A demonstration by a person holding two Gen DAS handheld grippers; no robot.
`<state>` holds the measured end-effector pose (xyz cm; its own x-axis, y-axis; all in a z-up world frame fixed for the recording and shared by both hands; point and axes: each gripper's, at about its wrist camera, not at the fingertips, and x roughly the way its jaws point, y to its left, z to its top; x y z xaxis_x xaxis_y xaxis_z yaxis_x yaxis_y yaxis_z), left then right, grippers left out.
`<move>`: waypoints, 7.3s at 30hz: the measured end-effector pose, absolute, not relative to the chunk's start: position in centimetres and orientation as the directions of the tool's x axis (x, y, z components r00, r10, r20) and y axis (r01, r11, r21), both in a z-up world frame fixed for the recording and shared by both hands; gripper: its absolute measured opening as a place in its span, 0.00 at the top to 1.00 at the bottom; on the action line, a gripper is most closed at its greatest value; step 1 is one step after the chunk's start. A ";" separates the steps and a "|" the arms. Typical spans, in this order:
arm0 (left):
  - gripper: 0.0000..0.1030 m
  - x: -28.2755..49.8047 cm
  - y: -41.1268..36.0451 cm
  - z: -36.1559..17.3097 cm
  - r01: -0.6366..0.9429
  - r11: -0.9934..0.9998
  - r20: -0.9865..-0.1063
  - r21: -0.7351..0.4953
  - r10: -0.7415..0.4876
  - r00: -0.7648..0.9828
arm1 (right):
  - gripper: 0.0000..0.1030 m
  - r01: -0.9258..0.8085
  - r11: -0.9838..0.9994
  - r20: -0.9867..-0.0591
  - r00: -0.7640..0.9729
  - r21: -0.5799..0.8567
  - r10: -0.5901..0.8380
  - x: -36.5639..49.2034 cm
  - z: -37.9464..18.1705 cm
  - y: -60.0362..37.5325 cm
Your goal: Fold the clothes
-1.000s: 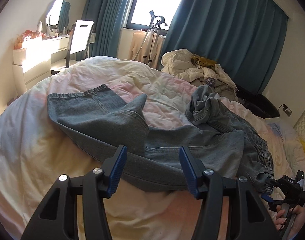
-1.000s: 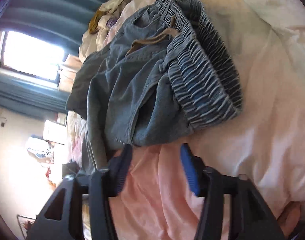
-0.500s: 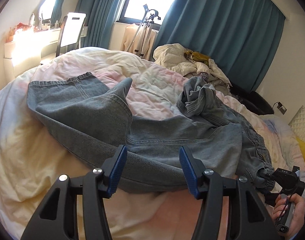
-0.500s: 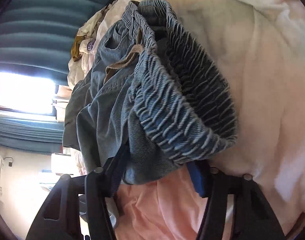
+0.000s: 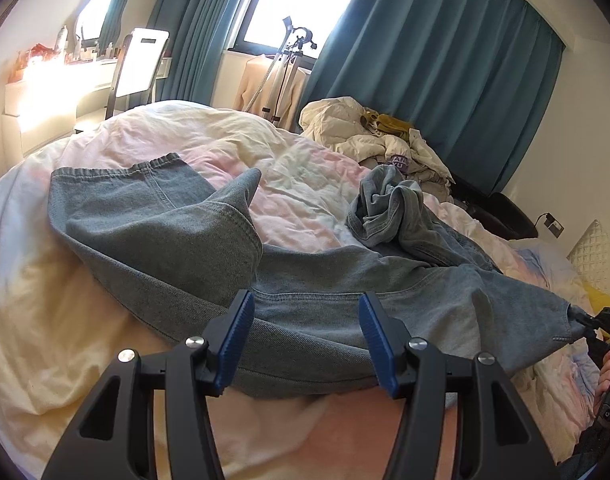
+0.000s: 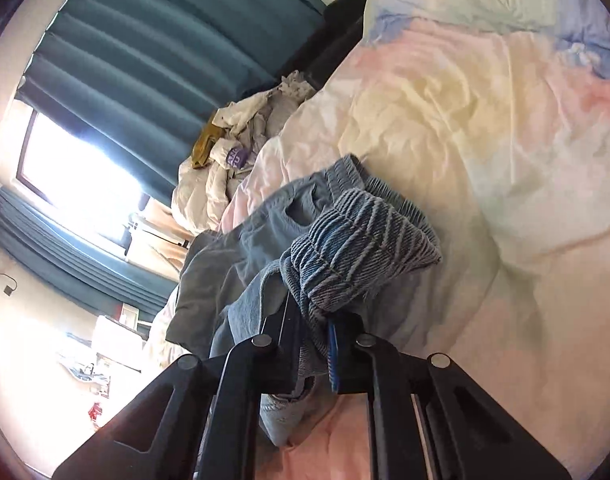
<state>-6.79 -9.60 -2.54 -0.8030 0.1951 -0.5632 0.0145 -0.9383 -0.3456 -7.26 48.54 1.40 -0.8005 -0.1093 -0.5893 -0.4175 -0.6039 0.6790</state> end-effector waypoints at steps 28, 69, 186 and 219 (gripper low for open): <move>0.46 -7.6 -9.9 -3.3 0.056 -0.926 -0.600 -0.373 0.195 -0.776 | 0.74 -0.413 -0.582 -0.652 -0.703 0.701 -0.286 -0.5 -8.4 58.5; 0.46 -8.2 -14.3 -3.7 0.235 -0.889 -0.647 -0.393 0.086 -0.758 | 0.86 -0.449 -0.696 -0.614 -0.789 0.560 0.014 -4.0 -3.0 59.9; 0.38 -27.2 -7.0 -8.0 0.233 -0.825 -0.740 -0.515 0.290 -0.607 | 0.86 0.262 -0.852 -0.656 -0.549 0.454 -0.518 -15.5 -3.2 23.1; 0.95 -36.1 10.5 3.3 -0.224 -0.893 -0.573 -0.390 0.426 -0.700 | 0.86 0.119 -0.804 -0.536 -0.688 0.582 -0.490 -19.6 -4.3 29.5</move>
<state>-36.05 10.52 3.32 -0.7000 0.4262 -0.5731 -0.2240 -0.8930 -0.3905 -19.61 29.53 -4.32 -0.6875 -0.4895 -0.5364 0.1188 -0.8045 0.5820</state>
